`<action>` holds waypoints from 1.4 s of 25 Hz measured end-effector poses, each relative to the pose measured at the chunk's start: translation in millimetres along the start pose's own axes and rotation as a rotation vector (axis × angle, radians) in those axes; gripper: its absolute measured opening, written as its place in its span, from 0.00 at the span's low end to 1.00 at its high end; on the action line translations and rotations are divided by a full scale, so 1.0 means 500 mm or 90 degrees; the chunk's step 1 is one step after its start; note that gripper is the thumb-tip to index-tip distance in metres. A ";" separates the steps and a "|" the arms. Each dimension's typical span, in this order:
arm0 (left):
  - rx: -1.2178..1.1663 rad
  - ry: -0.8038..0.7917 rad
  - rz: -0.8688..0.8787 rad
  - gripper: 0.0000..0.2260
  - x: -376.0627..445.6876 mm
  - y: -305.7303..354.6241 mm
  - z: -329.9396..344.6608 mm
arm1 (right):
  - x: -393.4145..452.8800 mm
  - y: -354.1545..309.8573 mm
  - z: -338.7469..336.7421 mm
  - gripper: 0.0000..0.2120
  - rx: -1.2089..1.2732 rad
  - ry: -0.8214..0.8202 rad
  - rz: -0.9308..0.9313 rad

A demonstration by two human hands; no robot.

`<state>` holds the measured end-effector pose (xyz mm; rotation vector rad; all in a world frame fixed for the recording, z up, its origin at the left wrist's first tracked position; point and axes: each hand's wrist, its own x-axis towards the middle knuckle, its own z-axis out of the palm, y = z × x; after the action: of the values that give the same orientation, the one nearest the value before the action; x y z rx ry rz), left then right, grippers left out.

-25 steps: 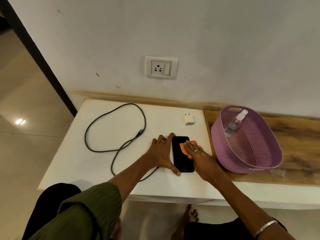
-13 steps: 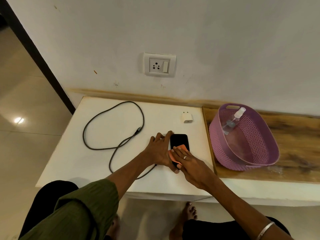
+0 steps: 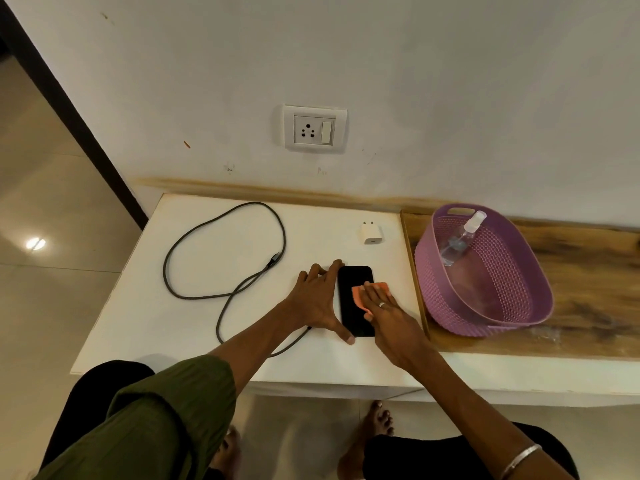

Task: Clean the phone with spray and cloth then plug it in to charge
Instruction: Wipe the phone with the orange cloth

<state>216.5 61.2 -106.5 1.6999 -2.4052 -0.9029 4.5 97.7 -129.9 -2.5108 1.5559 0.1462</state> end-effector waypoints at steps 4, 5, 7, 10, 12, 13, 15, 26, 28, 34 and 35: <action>-0.012 0.013 0.005 0.66 0.002 0.002 -0.001 | -0.015 -0.044 0.001 0.30 0.084 0.009 -0.103; -0.016 0.014 0.004 0.65 0.002 0.003 -0.001 | -0.020 -0.048 0.001 0.29 0.089 0.009 -0.123; -0.024 0.013 0.002 0.65 0.000 0.002 0.000 | -0.031 -0.044 0.004 0.31 0.063 0.005 -0.143; -0.015 0.018 0.002 0.67 0.001 -0.001 0.003 | -0.045 -0.001 0.002 0.34 0.019 0.010 -0.132; -0.005 0.014 -0.002 0.67 0.000 0.000 0.001 | -0.048 0.029 -0.003 0.35 0.010 0.017 -0.081; -0.004 0.008 -0.003 0.67 0.000 0.000 0.000 | -0.048 0.037 -0.004 0.36 0.012 0.018 -0.050; 0.000 -0.001 -0.003 0.67 0.000 0.000 -0.001 | -0.048 0.038 0.001 0.37 0.035 0.015 0.002; -0.010 0.013 -0.002 0.65 0.003 -0.007 0.008 | -0.060 -0.051 0.014 0.27 0.113 0.018 -0.119; -0.017 0.022 0.002 0.66 0.003 -0.007 0.009 | -0.061 -0.023 0.009 0.31 0.060 0.002 -0.134; -0.009 0.028 0.003 0.68 0.002 -0.011 0.013 | -0.076 0.010 -0.001 0.34 0.063 0.048 0.021; -0.006 0.023 0.005 0.68 0.002 -0.011 0.012 | -0.075 0.001 0.005 0.32 0.086 0.046 0.041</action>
<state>218.8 61.8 -114.5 1.6880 -2.3789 -0.8722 -12.6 130.8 -125.5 -2.3887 1.6169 -0.0395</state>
